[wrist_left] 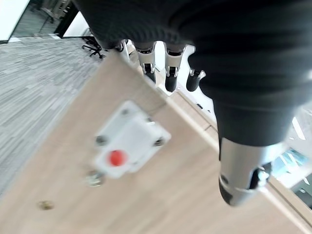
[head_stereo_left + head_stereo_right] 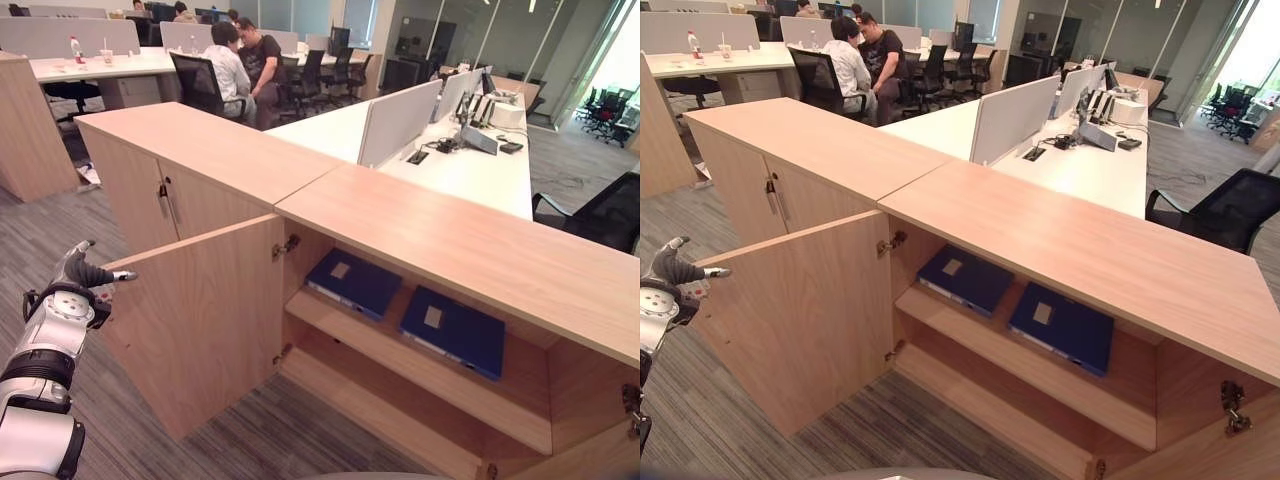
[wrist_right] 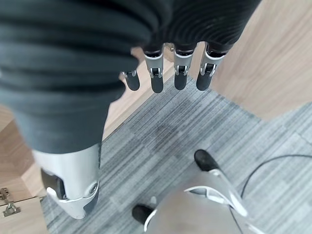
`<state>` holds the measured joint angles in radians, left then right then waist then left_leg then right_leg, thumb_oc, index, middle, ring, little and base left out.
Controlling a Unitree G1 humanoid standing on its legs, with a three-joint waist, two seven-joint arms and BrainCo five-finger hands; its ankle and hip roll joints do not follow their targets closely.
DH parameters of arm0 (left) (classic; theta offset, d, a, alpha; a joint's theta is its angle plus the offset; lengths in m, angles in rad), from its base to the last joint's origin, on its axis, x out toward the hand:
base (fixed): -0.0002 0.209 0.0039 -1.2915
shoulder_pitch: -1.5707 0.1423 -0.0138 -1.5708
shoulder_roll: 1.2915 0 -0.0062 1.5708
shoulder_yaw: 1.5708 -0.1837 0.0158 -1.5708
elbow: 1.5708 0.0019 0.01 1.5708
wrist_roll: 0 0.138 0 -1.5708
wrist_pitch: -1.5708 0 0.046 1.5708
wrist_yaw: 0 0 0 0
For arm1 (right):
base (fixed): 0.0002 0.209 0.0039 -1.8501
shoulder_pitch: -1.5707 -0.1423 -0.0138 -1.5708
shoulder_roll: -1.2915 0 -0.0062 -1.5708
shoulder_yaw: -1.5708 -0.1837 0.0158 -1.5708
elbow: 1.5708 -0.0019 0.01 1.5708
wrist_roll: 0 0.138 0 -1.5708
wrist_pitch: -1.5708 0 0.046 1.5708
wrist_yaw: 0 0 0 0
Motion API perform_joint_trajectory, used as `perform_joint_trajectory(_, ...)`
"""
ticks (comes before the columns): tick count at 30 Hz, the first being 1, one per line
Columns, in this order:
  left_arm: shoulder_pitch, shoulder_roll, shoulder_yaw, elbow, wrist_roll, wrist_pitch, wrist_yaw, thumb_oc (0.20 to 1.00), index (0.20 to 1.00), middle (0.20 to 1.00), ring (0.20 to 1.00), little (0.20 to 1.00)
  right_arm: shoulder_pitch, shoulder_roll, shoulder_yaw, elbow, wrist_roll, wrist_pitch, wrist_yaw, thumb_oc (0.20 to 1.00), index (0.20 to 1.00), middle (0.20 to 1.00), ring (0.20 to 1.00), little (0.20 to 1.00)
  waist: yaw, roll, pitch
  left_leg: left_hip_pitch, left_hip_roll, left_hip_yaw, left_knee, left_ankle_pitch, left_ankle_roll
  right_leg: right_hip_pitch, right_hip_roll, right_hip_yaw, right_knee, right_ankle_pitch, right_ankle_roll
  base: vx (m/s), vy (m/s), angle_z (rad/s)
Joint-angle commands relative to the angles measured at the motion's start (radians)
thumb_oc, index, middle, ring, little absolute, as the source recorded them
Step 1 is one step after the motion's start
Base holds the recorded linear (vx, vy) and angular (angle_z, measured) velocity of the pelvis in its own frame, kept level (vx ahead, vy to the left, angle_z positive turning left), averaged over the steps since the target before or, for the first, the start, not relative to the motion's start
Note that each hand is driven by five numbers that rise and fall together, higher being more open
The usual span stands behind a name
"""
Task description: Put the empty folder in the office cabinet
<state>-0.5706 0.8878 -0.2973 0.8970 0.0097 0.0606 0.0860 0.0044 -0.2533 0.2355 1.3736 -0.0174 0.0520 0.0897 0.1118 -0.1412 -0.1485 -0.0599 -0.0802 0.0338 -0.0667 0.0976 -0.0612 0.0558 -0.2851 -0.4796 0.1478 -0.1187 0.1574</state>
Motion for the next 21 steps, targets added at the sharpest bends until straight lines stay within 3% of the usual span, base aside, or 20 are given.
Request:
perform_joint_trajectory(1,-0.149,-0.071,-0.011,-0.006,0.021,-0.081,-0.008,1.000,1.000,1.000,1.000,1.000,-0.052,-0.011,0.035,0.011,0.046,-0.009,0.002,1.000,1.000,1.000,1.000,1.000,-0.080,0.002,-0.023,-0.002,-0.008,0.000,0.078,-0.119,0.023,-0.005,0.040,-0.039,-0.107,0.175,0.018,0.00,-0.001,-0.26)
perform_joint_trajectory(5,-0.126,-0.112,0.000,-0.064,-0.003,-0.092,-0.008,1.000,1.000,1.000,1.000,1.000,-0.057,-0.009,0.036,0.012,0.045,-0.011,-0.001,1.000,1.000,1.000,1.000,1.000,-0.081,0.004,-0.024,-0.003,-0.008,0.001,0.077,-0.120,0.022,-0.004,0.041,-0.039,-0.112,0.176,0.017,0.00,-0.003,-0.24)
perform_joint_trajectory(6,-0.071,-0.183,0.012,-0.138,-0.046,-0.111,-0.031,1.000,1.000,1.000,1.000,1.000,-0.063,-0.005,0.033,0.012,0.043,-0.014,-0.006,1.000,1.000,1.000,1.000,1.000,-0.078,0.002,-0.022,-0.004,-0.009,-0.003,0.078,-0.120,0.022,-0.002,0.043,-0.043,-0.114,0.173,0.015,0.00,-0.014,-0.20)
perform_joint_trajectory(8,-0.041,-0.209,0.019,-0.161,-0.056,-0.116,-0.040,1.000,1.000,1.000,1.000,1.000,-0.067,-0.004,0.031,0.012,0.041,-0.015,-0.008,1.000,1.000,1.000,1.000,1.000,-0.076,0.002,-0.022,-0.005,-0.010,-0.004,0.079,-0.121,0.022,0.000,0.043,-0.043,-0.116,0.173,0.014,0.00,-0.009,-0.10)
perform_joint_trajectory(10,0.064,-0.290,0.010,-0.214,-0.052,-0.124,-0.074,1.000,1.000,1.000,1.000,1.000,-0.081,0.004,0.033,0.006,0.036,-0.020,-0.009,1.000,1.000,1.000,1.000,1.000,-0.067,0.002,-0.019,-0.003,-0.013,-0.010,0.080,-0.123,0.023,0.003,0.045,-0.042,-0.117,0.171,0.012,0.00,0.000,-0.02)
perform_joint_trajectory(12,0.065,-0.290,0.011,-0.215,-0.052,-0.123,-0.074,1.000,1.000,1.000,1.000,1.000,-0.080,0.004,0.034,0.006,0.036,-0.020,-0.009,1.000,1.000,1.000,1.000,1.000,-0.067,0.002,-0.019,-0.003,-0.013,-0.010,0.079,-0.123,0.023,0.003,0.045,-0.042,-0.117,0.171,0.012,0.00,-0.001,-0.02)
perform_joint_trajectory(15,0.154,-0.336,-0.119,-0.195,0.119,-0.072,-0.207,1.000,1.000,1.000,1.000,1.000,-0.104,0.005,0.046,0.002,0.010,-0.008,0.002,1.000,1.000,1.000,1.000,1.000,-0.053,0.009,-0.018,-0.001,-0.014,-0.014,0.079,-0.125,0.025,0.007,0.047,-0.046,-0.116,0.167,0.010,0.01,-0.005,0.02)
perform_joint_trajectory(17,0.158,-0.330,-0.137,-0.189,0.151,-0.062,-0.226,1.000,1.000,1.000,1.000,1.000,-0.108,0.005,0.049,0.005,0.001,-0.003,0.007,1.000,1.000,1.000,1.000,1.000,-0.051,0.010,-0.017,0.000,-0.013,-0.015,0.078,-0.126,0.025,0.009,0.048,-0.047,-0.116,0.166,0.010,0.01,-0.007,0.08)
perform_joint_trajectory(21,0.196,-0.307,-0.223,-0.138,0.345,-0.007,-0.357,1.000,1.000,1.000,1.000,1.000,-0.124,0.008,0.081,0.010,-0.053,0.027,0.043,1.000,1.000,1.000,1.000,1.000,-0.042,0.018,-0.014,0.003,-0.011,-0.014,0.078,-0.129,0.025,0.011,0.048,-0.044,-0.114,0.163,0.007,0.00,-0.003,0.03)
